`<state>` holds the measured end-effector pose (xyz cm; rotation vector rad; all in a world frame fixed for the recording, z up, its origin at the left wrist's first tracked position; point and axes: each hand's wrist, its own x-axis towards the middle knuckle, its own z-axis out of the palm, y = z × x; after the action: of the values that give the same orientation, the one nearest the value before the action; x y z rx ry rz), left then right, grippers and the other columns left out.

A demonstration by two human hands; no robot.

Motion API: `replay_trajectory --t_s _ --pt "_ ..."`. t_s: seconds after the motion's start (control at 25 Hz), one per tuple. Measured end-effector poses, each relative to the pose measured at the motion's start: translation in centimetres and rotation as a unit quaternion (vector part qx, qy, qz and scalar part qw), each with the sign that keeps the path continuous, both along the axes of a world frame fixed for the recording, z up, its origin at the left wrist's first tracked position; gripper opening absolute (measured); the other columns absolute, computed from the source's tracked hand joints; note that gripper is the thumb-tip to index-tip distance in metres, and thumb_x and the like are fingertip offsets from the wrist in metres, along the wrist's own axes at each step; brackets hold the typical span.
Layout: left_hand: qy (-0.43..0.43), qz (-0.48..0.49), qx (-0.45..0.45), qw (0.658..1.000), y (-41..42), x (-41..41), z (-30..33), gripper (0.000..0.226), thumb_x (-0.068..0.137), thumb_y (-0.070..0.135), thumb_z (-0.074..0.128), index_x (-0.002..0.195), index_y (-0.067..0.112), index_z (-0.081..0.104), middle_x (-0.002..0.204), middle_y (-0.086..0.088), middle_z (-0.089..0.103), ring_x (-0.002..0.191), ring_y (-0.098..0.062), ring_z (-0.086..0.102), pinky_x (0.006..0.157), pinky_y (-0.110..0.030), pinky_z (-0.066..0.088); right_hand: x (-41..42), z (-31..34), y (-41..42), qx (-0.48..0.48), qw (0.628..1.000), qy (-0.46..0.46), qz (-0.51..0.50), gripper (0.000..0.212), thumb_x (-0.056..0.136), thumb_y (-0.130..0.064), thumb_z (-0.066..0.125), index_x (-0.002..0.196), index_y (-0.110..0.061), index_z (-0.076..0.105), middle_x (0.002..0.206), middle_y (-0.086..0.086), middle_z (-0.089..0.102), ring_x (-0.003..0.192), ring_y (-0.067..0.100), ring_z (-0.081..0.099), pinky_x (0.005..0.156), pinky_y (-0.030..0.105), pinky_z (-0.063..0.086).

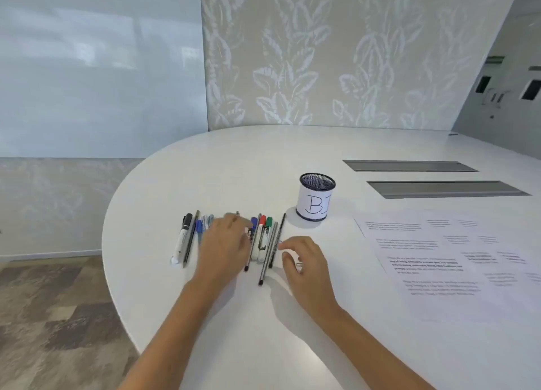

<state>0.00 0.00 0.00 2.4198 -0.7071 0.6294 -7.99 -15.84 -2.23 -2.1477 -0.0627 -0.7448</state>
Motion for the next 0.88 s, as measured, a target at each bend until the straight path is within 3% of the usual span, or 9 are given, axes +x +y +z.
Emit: replay_trajectory --t_s 0.08,0.16,0.32,0.44,0.56,0.68,0.88 --pt "-0.005 0.03 0.021 0.999 1.0 2.7 0.2 0.024 0.083 0.011 0.055 0.103 0.011 0.068 0.105 -0.007 0.065 0.091 -0.031 0.059 0.075 -0.038 0.047 1.7 0.5 1.0 -0.028 0.999 -0.001 -0.03 0.022 0.085 -0.018 0.049 0.098 -0.024 0.067 0.104 -0.011 0.059 0.098 0.01 0.051 0.085 0.009 0.033" --pt "0.018 0.036 0.065 0.997 2.0 5.4 0.5 0.034 0.087 0.023 0.043 0.106 0.01 0.068 0.11 -0.008 0.067 0.095 -0.03 0.061 0.088 -0.044 0.043 3.5 0.8 2.2 -0.063 0.997 0.037 -0.041 0.027 0.088 -0.022 0.048 0.108 -0.021 0.066 0.116 -0.007 0.057 0.104 0.014 0.05 0.088 0.009 0.029" --pt "0.077 -0.069 0.192 0.976 2.6 8.0 0.7 0.067 0.087 0.045 0.01 0.129 0.016 0.053 0.138 0.0 0.051 0.129 -0.018 0.044 0.112 -0.048 0.016 7.2 0.9 3.6 -0.182 0.969 0.14 -0.089 0.041 0.092 -0.034 0.047 0.129 -0.02 0.054 0.144 0.003 0.041 0.129 0.027 0.038 0.103 0.035 0.032" --pt "0.067 -0.105 0.224 0.967 3.3 8.9 0.5 0.083 0.079 0.05 -0.007 0.139 0.019 0.041 0.149 0.003 0.037 0.138 -0.012 0.029 0.115 -0.043 0.009 9.1 0.7 4.6 -0.258 0.936 0.211 -0.114 0.062 0.089 -0.049 0.027 0.142 -0.019 0.036 0.155 0.008 0.023 0.142 0.031 0.021 0.111 0.044 0.025" --pt "0.075 -0.127 0.213 0.966 3.7 8.8 -0.4 0.087 0.076 0.053 -0.01 0.145 0.016 0.028 0.157 0.001 0.019 0.145 -0.015 0.011 0.116 -0.039 0.004 9.6 0.0 4.5 -0.268 0.917 0.278 -0.102 0.074 0.084 -0.051 0.011 0.15 -0.017 0.013 0.159 0.007 0.007 0.146 0.027 0.007 0.117 0.043 0.012" --pt "0.08 -0.141 0.214 0.963 3.8 8.8 -0.6 0.088 0.075 0.053 -0.011 0.147 0.014 0.023 0.159 -0.002 0.013 0.146 -0.017 0.005 0.117 -0.038 0.003 9.5 -0.1 4.2 -0.254 0.924 0.268 -0.098 0.072 0.086 -0.046 0.017 0.15 -0.014 0.011 0.159 0.009 0.006 0.147 0.022 0.005 0.119 0.037 0.01" --pt "0.046 -0.139 0.263 0.954 2.4 9.2 -0.8 0.091 0.074 0.049 -0.016 0.146 0.007 0.021 0.157 -0.011 0.015 0.145 -0.026 0.008 0.117 -0.042 0.007 8.0 -0.8 3.5 -0.252 0.93 0.246 -0.11 0.083 0.078 -0.052 0.006 0.149 -0.01 0.015 0.158 0.009 0.012 0.146 0.02 0.007 0.119 0.034 0.014"
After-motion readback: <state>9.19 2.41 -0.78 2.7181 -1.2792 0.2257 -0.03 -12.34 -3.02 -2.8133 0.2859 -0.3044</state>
